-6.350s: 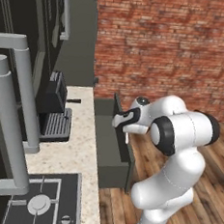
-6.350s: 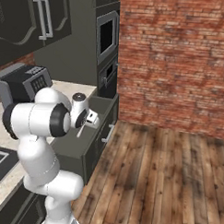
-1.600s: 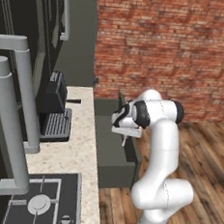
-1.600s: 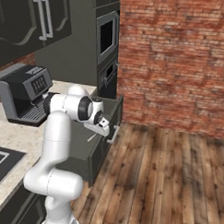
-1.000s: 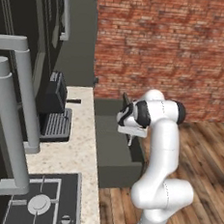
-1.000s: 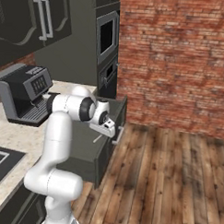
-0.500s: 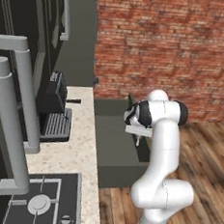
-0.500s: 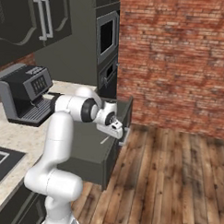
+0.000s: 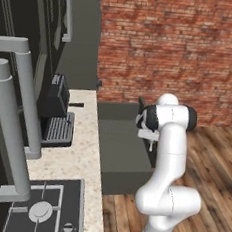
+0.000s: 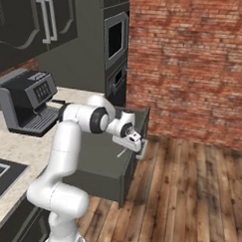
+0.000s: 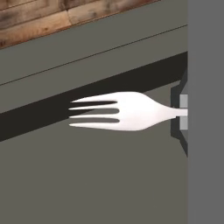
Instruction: Organize the utensils by type. Pick up the wooden spoons from the counter and place them in the open cabinet. Then pick up the metallic utensils from the counter and place them in the open drawer.
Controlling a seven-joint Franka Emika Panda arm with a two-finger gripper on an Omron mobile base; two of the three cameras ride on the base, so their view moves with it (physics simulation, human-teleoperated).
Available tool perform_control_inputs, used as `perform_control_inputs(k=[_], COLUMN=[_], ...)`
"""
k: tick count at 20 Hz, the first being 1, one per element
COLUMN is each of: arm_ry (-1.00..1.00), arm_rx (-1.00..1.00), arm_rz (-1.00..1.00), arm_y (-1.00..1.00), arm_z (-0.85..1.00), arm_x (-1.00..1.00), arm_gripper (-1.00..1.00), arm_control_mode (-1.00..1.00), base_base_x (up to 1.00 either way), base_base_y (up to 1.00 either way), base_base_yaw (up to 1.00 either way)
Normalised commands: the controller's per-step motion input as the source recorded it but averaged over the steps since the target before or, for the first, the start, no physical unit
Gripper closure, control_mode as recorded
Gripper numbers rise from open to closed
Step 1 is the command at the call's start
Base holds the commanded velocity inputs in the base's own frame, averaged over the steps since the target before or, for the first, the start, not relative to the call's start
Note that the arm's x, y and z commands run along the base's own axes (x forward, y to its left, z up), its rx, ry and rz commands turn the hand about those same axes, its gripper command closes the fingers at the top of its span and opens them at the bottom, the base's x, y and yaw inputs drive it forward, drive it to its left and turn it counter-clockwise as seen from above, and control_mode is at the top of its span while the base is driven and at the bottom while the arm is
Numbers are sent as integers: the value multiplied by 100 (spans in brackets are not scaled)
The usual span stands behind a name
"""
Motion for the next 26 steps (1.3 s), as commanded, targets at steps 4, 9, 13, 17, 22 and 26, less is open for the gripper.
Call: perform_control_inputs(k=[4,9,13,17,22,26], arm_ry=[0,0,0,0,0,0], arm_rx=[0,0,0,1,0,0], arm_rz=[0,0,0,0,3,3], arm_y=[-40,-42,-48,-47,-30,-5], arm_z=[-8,-8,-6,-4,-1,0], arm_x=[0,0,0,0,0,0], arm_gripper=[100,100,100,100,100,100], arm_control_mode=[-100,-100,-100,-100,-100,-100], base_base_x=[0,0,0,0,0,0], base_base_y=[0,0,0,0,0,0], base_base_yaw=[0,0,0,0,0,0])
